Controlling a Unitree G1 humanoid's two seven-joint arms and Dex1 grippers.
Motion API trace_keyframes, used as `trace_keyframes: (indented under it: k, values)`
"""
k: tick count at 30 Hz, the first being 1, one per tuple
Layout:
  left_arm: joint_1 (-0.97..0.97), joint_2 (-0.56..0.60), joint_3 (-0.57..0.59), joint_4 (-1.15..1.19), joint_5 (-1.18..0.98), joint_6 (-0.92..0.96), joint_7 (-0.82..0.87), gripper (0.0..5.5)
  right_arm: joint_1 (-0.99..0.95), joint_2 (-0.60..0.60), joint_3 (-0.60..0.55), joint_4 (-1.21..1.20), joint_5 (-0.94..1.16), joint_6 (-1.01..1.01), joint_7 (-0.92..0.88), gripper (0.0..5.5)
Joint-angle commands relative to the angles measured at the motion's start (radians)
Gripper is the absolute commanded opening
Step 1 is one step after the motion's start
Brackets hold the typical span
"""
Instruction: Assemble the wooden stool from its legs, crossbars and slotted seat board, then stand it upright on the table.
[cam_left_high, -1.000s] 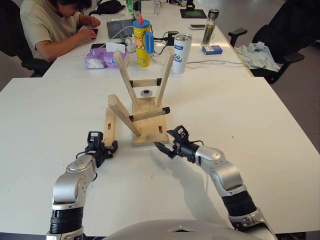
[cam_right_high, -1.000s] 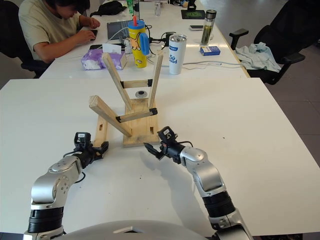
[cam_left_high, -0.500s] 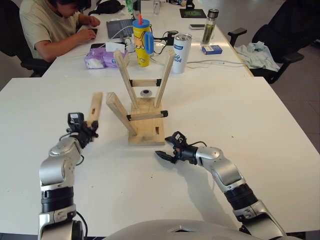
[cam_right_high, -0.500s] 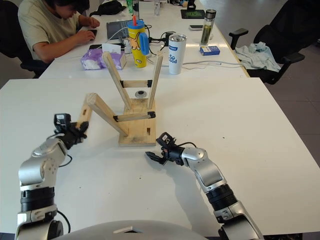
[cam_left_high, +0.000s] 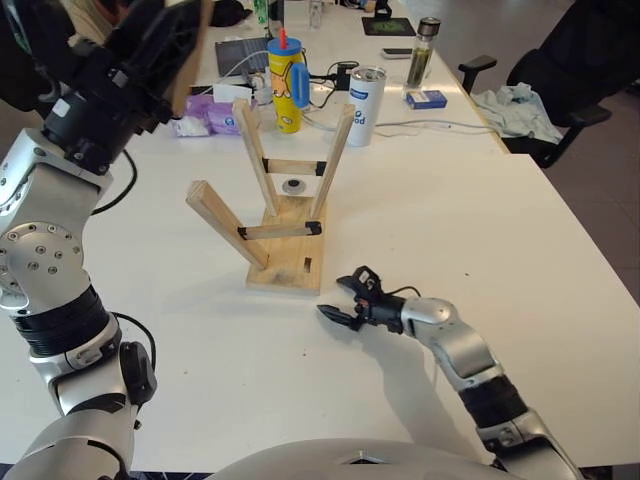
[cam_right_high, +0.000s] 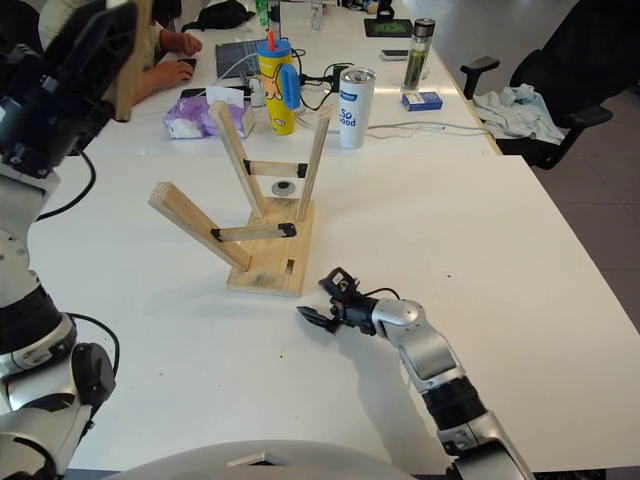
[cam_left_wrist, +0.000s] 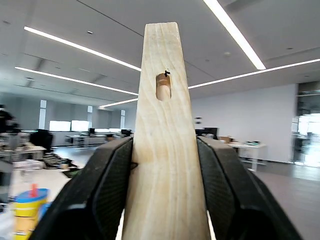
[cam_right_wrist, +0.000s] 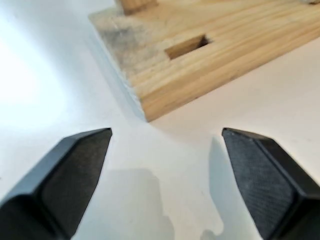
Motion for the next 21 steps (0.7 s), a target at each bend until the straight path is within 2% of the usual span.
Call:
trace_keyframes:
  k: [1, 5, 8, 17, 21]
  values:
    - [0.084, 0.015, -0.105, -0.106, -0.223, 0.131, -0.003, 2.01, -0.005, -0.126, -0.222, -0.208, 0.36, 0.27, 0.13, 4.08]
    - [0.247, 0.031, -0.178, -0.098, -0.273, 0.186, -0.095, 2.01, -0.129, -0.211, -0.438, -0.179, 0.798, 0.477, 0.205, 4.08]
    - [0.319, 0.034, -0.21, -0.078, -0.294, 0.21, -0.154, 2.01, -0.21, -0.225, -0.525, -0.081, 0.998, 0.53, 0.17, 4.08]
    - [0.42, 0.048, -0.269, -0.041, -0.227, 0.199, -0.253, 2.01, -0.254, -0.244, -0.568, 0.013, 1.337, 0.563, 0.024, 4.08]
    - [0.43, 0.052, -0.286, -0.052, -0.229, 0.206, -0.264, 2.01, -0.24, -0.254, -0.535, -0.009, 1.363, 0.563, -0.016, 4.08]
